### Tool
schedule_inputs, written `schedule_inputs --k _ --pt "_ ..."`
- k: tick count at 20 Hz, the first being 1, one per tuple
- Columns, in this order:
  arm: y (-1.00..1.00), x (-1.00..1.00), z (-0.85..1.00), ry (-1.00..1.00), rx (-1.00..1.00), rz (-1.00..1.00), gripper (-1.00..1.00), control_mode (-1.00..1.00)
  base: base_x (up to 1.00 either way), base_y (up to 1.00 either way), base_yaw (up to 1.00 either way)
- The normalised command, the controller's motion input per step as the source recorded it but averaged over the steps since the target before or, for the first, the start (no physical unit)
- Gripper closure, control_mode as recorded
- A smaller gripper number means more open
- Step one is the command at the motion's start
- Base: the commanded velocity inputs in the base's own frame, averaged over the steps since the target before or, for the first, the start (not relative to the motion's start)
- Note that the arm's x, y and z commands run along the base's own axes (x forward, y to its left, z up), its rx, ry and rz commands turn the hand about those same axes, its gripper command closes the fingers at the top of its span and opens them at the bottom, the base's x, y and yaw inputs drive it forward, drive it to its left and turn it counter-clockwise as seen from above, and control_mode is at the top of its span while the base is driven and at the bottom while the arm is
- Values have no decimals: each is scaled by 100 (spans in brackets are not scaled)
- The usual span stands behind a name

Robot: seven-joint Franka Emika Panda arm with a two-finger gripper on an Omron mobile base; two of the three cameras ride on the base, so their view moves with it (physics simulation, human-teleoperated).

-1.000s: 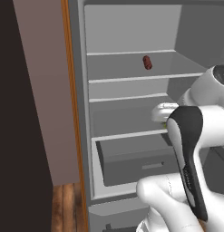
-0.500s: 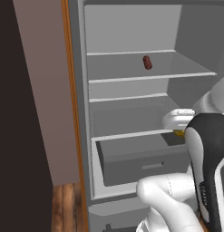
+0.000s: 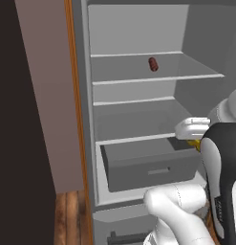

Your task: Retrieve the sausage and cheese from the fridge and place them on the cutting board on the counter.

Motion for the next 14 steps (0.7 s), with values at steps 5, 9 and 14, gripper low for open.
schedule_inputs --k 5,9,14 --pt "0 0 0 0 0 0 100 100 -95 16 0" --pt "0 0 0 0 0 0 100 100 -98 49 -23" --pt "0 0 0 0 0 0 100 100 -33 28 -82"
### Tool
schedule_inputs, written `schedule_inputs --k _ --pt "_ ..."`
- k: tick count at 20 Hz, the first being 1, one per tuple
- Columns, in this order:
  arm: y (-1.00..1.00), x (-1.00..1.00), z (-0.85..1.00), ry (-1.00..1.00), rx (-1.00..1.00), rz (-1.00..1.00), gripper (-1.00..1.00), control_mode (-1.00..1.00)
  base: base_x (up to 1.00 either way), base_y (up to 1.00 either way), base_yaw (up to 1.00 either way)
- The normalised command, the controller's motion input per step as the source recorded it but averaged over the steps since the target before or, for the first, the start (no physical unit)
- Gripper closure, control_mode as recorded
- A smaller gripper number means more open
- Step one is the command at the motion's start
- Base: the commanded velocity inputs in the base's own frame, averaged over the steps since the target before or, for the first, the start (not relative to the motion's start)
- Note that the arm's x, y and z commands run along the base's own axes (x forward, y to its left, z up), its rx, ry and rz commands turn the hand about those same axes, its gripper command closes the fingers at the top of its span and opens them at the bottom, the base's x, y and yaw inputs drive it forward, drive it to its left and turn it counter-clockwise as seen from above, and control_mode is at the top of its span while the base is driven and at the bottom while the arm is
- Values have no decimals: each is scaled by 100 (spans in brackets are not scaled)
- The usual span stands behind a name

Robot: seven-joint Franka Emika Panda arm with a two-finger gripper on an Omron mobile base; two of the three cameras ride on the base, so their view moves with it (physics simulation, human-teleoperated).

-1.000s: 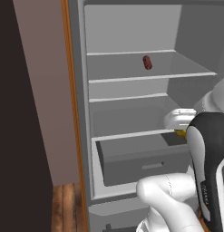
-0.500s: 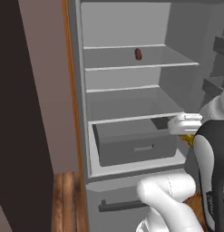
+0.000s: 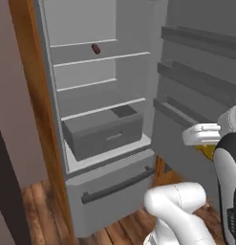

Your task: Retrieve the sausage and cheese from the fridge and place them on the cutting board on the counter.

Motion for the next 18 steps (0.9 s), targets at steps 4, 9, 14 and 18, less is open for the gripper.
schedule_inputs --k 4,9,14,18 --pt "0 0 0 0 0 0 100 100 0 6 -99" --pt "0 0 0 0 0 0 100 100 -28 16 -91" --pt "0 0 0 0 0 0 100 100 -98 52 -59" --pt "0 0 0 0 0 0 100 100 -100 6 -57"
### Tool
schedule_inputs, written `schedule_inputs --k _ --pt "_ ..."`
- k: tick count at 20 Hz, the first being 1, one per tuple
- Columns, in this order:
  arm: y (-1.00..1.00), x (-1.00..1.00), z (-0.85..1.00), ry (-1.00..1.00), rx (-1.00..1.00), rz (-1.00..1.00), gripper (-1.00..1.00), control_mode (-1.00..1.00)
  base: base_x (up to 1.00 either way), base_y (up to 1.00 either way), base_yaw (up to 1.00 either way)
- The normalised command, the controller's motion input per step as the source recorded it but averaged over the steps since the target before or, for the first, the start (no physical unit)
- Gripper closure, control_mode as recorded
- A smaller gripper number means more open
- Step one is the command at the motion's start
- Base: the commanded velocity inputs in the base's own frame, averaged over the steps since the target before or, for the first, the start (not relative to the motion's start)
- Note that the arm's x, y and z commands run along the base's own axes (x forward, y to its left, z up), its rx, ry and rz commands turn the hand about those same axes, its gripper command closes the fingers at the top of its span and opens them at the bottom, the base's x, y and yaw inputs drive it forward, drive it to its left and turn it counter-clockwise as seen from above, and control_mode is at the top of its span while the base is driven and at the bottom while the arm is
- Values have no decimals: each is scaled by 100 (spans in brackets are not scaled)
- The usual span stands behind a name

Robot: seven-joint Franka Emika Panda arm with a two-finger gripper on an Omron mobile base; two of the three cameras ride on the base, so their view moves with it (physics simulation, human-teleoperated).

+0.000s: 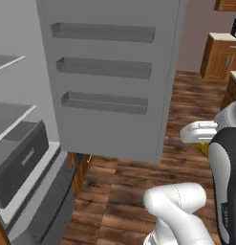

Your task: Retrieve the sausage and cheese from the fridge and place them on the cutting board on the counter.

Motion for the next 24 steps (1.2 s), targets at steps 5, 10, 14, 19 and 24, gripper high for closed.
schedule_inputs --k 5,10,14,19,24 --pt "0 0 0 0 0 0 100 100 -77 -5 -62" --pt "0 0 0 0 0 0 100 100 16 -20 -58" --pt "0 0 0 0 0 0 100 100 95 -17 -31" --pt "0 0 0 0 0 0 100 100 100 -18 -11" --pt "0 0 0 0 0 0 100 100 74 -69 0"
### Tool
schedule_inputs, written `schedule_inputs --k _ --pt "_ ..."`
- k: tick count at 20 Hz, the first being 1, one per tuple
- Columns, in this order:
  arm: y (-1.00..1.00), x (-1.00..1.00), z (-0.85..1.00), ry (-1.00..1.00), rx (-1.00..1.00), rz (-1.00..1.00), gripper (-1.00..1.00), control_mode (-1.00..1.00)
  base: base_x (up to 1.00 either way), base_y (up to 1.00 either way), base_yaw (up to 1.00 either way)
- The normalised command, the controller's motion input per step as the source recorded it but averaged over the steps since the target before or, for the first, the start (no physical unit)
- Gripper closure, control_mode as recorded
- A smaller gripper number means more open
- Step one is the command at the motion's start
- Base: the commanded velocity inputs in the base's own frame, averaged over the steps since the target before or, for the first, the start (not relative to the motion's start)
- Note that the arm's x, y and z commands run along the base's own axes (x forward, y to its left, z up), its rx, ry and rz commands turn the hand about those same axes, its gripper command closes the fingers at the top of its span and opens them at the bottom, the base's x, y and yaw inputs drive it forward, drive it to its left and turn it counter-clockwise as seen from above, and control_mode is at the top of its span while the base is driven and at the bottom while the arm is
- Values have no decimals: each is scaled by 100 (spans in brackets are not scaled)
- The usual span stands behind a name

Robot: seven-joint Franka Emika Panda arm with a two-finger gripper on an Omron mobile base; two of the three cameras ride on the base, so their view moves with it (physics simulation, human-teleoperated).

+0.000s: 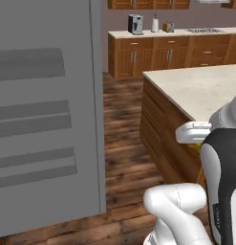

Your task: Retrieve the sausage and cheese from the fridge and place them on the cutting board on the counter.

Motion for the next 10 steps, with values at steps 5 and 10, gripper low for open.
schedule_inputs --k 5,10 --pt "0 0 0 0 0 0 100 100 51 -68 3" --pt "0 0 0 0 0 0 100 100 100 -14 3"
